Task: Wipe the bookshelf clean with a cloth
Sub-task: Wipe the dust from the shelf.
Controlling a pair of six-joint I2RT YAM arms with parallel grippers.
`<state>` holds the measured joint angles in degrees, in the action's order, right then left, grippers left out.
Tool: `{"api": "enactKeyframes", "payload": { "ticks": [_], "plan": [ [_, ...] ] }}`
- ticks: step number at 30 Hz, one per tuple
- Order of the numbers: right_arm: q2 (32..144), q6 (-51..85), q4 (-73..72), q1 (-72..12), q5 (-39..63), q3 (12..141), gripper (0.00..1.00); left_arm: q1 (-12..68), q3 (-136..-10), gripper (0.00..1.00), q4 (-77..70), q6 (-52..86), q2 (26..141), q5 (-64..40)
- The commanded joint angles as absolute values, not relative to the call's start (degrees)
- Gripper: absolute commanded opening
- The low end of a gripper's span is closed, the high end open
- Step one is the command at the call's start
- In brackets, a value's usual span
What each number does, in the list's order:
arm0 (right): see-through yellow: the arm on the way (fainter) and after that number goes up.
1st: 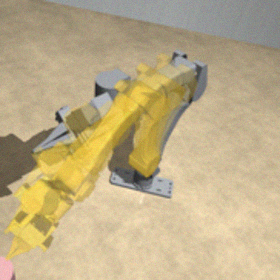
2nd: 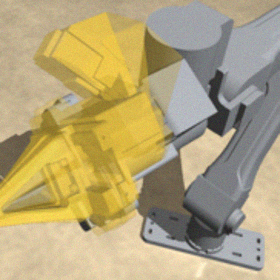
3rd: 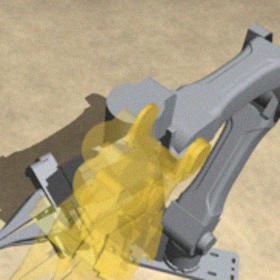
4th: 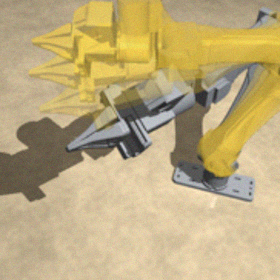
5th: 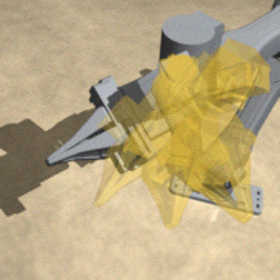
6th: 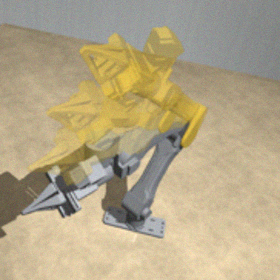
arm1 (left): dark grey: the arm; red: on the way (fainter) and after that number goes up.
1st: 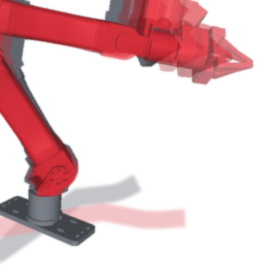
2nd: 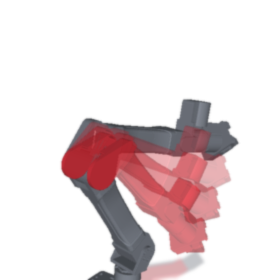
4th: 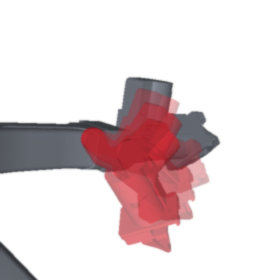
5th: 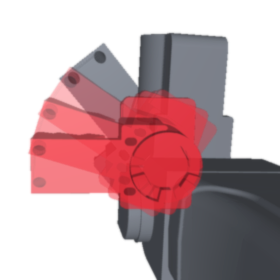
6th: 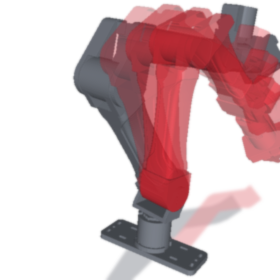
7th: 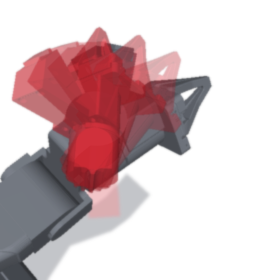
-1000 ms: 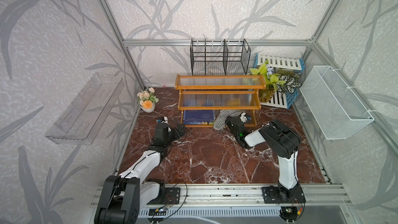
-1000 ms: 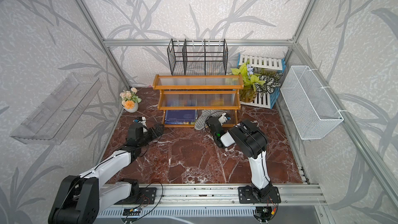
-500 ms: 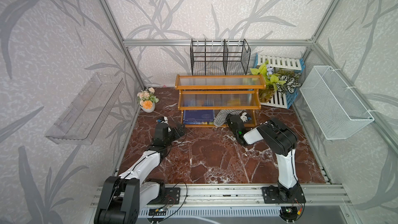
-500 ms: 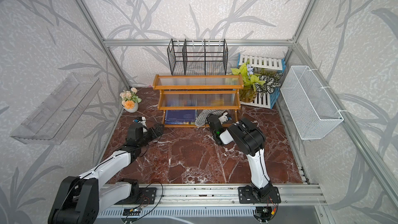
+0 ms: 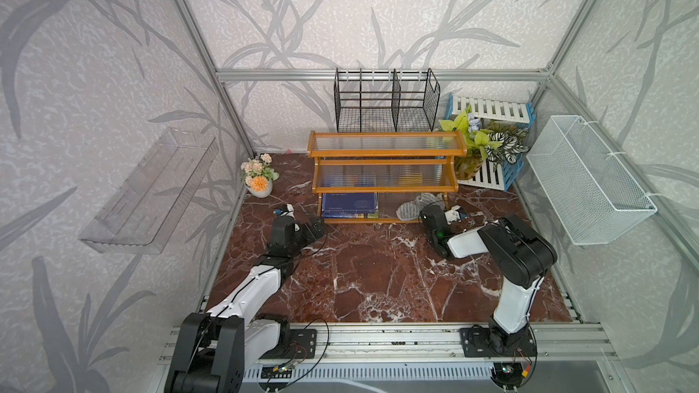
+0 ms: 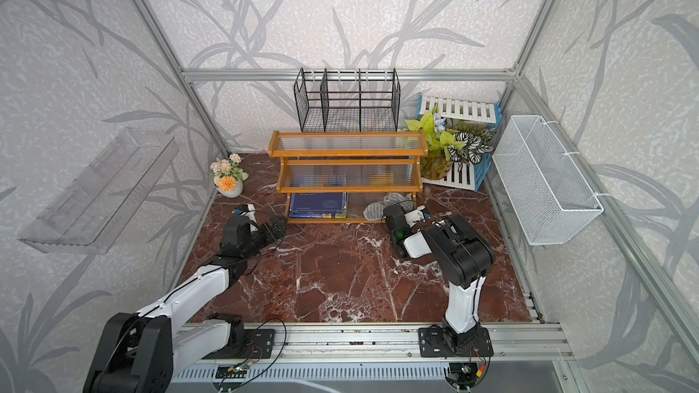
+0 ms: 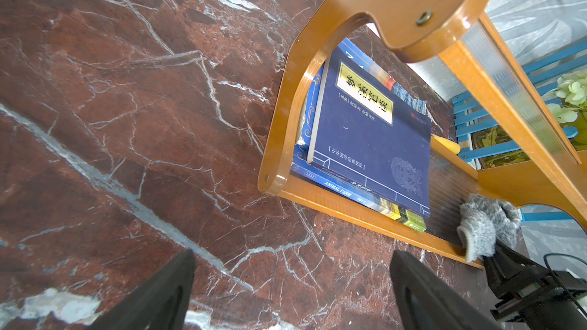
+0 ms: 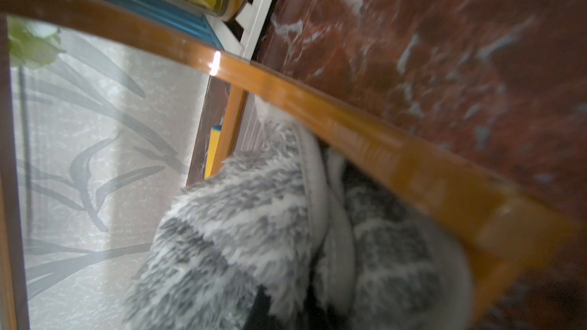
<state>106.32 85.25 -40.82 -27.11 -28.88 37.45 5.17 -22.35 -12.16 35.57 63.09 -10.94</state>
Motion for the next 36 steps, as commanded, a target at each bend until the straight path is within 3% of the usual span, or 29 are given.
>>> {"api": "enactKeyframes", "payload": {
  "ticks": [1,6,11,16,24,28,36],
  "plan": [
    [104.89,82.35,-34.31,-25.39,-28.39,33.55,0.06,4.92,-23.16,1.00,-12.07,34.96,62.07,-10.18],
    [98.94,77.12,-34.38,-21.69,-23.53,29.90,0.00,4.88,-23.01,1.00,-11.53,35.12,61.07,-9.47],
    [90.15,63.46,-43.19,-13.78,-5.14,25.91,0.00,4.88,-23.03,1.00,-11.37,35.07,60.46,-9.00],
    [78.99,55.09,-24.75,-6.93,7.33,30.32,0.00,4.84,-23.29,1.00,-11.16,34.99,60.56,-8.63],
    [66.94,47.58,-3.84,1.84,11.39,30.39,0.00,4.75,-24.02,1.00,-12.58,35.66,62.39,-8.87],
    [69.48,46.96,-9.44,5.36,14.21,27.30,0.00,4.75,-24.77,1.00,-13.32,35.77,64.07,-8.88],
    [89.02,42.45,-15.39,5.54,24.58,36.99,0.00,4.75,-27.09,1.00,-12.70,35.75,66.53,-8.64]
  ]
}}
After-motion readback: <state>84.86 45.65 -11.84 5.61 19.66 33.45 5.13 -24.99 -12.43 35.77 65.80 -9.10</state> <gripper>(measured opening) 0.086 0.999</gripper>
